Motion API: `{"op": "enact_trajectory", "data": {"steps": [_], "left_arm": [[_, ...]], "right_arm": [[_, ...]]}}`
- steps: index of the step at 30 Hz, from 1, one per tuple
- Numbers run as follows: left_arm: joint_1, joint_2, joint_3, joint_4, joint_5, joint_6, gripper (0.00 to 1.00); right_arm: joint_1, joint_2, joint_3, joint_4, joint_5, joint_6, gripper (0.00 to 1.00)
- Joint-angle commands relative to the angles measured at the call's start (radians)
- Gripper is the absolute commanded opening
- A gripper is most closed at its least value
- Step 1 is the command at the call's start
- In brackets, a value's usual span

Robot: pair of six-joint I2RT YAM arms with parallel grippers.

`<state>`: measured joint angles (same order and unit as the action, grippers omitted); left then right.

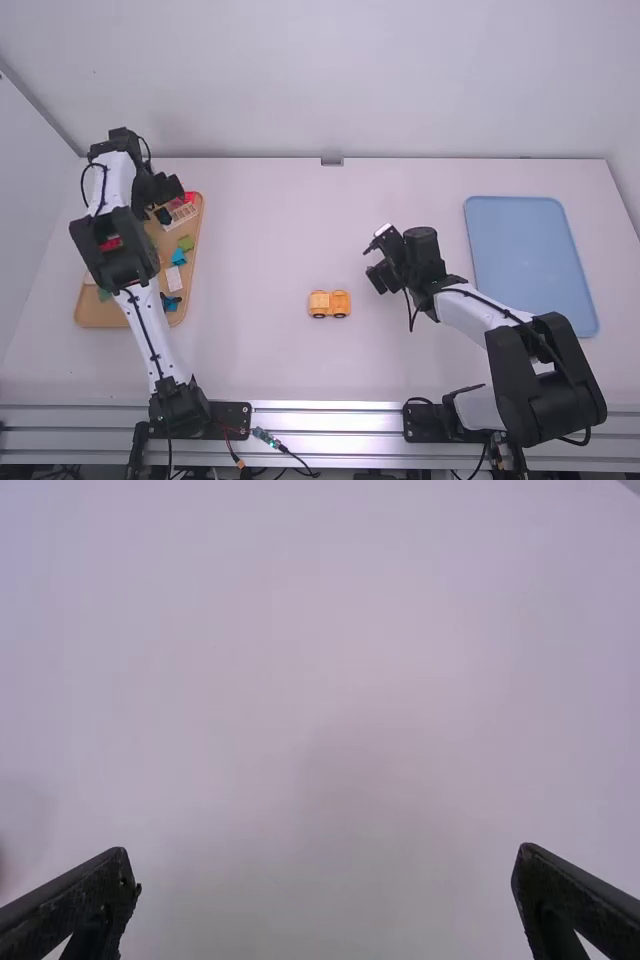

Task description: Assemble lego blocks to make yellow taxi

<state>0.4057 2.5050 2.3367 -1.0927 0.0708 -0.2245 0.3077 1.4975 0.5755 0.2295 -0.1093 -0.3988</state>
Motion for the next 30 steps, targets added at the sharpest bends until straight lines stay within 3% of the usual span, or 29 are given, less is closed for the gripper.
{"op": "enact_trajectory", "data": {"steps": [1, 5, 13, 23, 27, 30], "left_arm": [[0.003, -0.005, 0.053, -0.008, 0.007, -0.137, 0.99], [0.01, -0.005, 0.067, 0.01, 0.007, -0.243, 0.99], [0.003, -0.005, 0.037, 0.064, 0.014, -0.25, 0.99], [0.003, -0.005, 0.024, 0.078, 0.006, -0.49, 0.99], [0.003, -0.005, -0.016, 0.083, -0.079, -0.585, 0.92], [0.003, -0.005, -0.047, 0.097, -0.099, -0.594, 0.93]], "right_arm": [[0.0, -0.013, -0.005, 0.003, -0.002, 0.008, 0.99], [0.0, -0.013, -0.005, 0.009, -0.002, 0.006, 0.99], [0.0, -0.013, -0.005, 0.035, -0.002, 0.006, 0.99], [0.002, -0.013, -0.005, 0.053, -0.002, 0.018, 0.99], [0.001, -0.013, -0.005, 0.051, -0.002, 0.021, 0.99], [0.0, -0.013, -0.005, 0.057, -0.002, 0.034, 0.99]]}}
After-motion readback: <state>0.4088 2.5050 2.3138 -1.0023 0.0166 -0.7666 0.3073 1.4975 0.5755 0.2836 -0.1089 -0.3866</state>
